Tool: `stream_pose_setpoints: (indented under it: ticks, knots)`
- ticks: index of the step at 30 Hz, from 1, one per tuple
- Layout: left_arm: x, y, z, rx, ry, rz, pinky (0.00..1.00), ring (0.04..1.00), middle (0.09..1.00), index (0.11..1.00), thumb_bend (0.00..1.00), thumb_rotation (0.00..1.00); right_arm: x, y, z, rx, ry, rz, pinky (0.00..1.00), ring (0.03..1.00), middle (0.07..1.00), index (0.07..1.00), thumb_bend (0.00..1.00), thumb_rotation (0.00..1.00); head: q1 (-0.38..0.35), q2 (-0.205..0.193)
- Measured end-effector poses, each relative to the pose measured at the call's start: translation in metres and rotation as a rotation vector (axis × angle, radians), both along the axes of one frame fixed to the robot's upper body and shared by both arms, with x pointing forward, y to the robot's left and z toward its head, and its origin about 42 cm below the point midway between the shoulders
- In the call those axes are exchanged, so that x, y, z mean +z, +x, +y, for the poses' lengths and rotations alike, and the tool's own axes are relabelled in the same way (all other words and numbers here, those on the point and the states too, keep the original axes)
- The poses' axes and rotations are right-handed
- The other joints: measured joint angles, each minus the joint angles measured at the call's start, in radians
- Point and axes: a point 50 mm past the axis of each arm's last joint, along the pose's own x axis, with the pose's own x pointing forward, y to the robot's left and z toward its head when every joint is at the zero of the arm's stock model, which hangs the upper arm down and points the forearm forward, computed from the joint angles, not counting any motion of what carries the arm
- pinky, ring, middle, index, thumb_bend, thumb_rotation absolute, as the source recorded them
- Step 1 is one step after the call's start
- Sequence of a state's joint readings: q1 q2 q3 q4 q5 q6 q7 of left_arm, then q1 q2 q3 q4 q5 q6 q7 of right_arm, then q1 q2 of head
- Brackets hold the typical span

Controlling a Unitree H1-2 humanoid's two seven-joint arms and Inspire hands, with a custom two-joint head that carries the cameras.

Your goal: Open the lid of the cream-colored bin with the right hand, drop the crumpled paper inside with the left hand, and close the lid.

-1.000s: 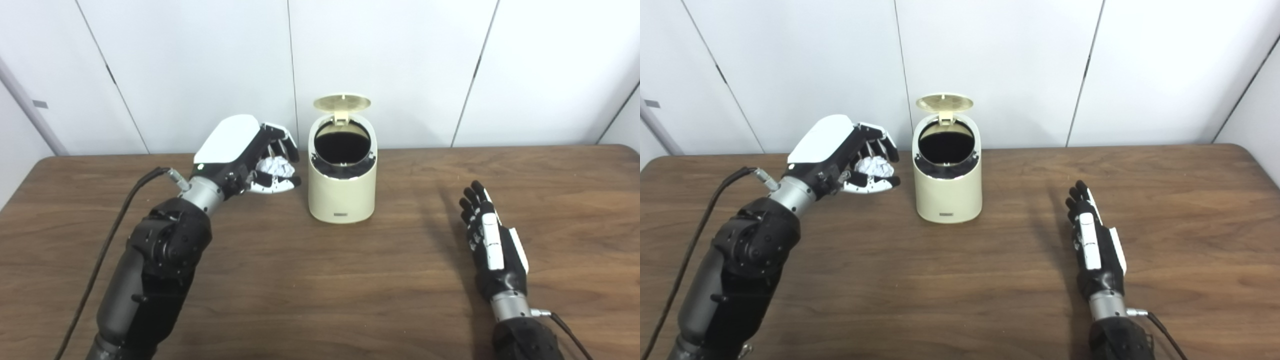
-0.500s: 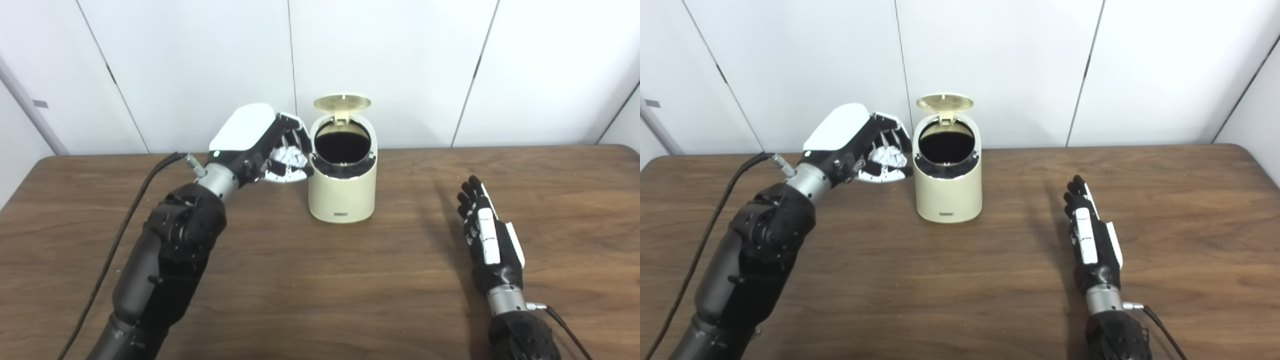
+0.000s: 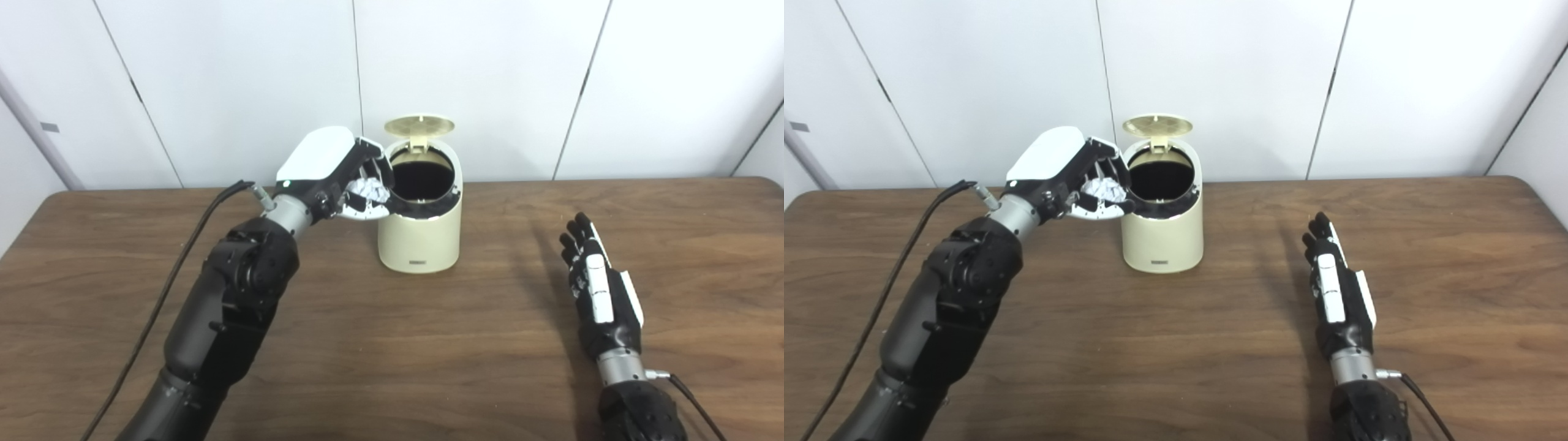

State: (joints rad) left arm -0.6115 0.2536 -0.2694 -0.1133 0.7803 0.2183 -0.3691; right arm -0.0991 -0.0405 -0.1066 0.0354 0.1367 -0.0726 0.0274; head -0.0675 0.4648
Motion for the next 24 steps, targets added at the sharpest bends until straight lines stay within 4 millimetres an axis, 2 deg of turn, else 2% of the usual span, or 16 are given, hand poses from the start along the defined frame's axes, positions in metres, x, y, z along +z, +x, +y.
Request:
stream_pose_setpoints:
  ticks: [5, 8, 14, 19, 24]
  knots:
    - [0.003, 0.007, -0.011, -0.011, -0.009, -0.001, 0.33, 0.388, 0.496, 0.507, 0.47, 0.00, 0.000, 0.000, 0.000, 0.001, -0.001, -0.002, 0.99, 0.956, 0.971, 0.970, 0.43, 0.90, -0.003, 0.002]
    - [0.001, 0.010, -0.014, -0.010, -0.010, 0.006, 0.34, 0.384, 0.492, 0.512, 0.47, 0.00, 0.000, 0.000, 0.000, 0.000, 0.001, -0.007, 0.99, 0.951, 0.964, 0.958, 0.45, 0.86, -0.003, 0.002]
    - [-0.005, 0.015, -0.019, -0.003, -0.003, 0.025, 0.36, 0.381, 0.494, 0.516, 0.47, 0.00, 0.000, 0.000, 0.000, 0.000, 0.004, -0.007, 1.00, 0.955, 0.970, 0.968, 0.43, 0.90, 0.000, 0.005]
    - [0.004, 0.022, -0.026, -0.001, -0.012, -0.010, 0.30, 0.382, 0.493, 0.524, 0.47, 0.00, 0.000, 0.000, 0.000, 0.000, 0.009, -0.007, 1.00, 0.952, 0.967, 0.963, 0.43, 0.88, -0.005, 0.002]
    - [0.001, 0.028, -0.033, -0.003, -0.004, 0.003, 0.33, 0.383, 0.504, 0.511, 0.47, 0.00, 0.000, 0.000, 0.000, -0.001, 0.010, -0.007, 1.00, 0.944, 0.959, 0.959, 0.43, 0.89, -0.009, 0.003]
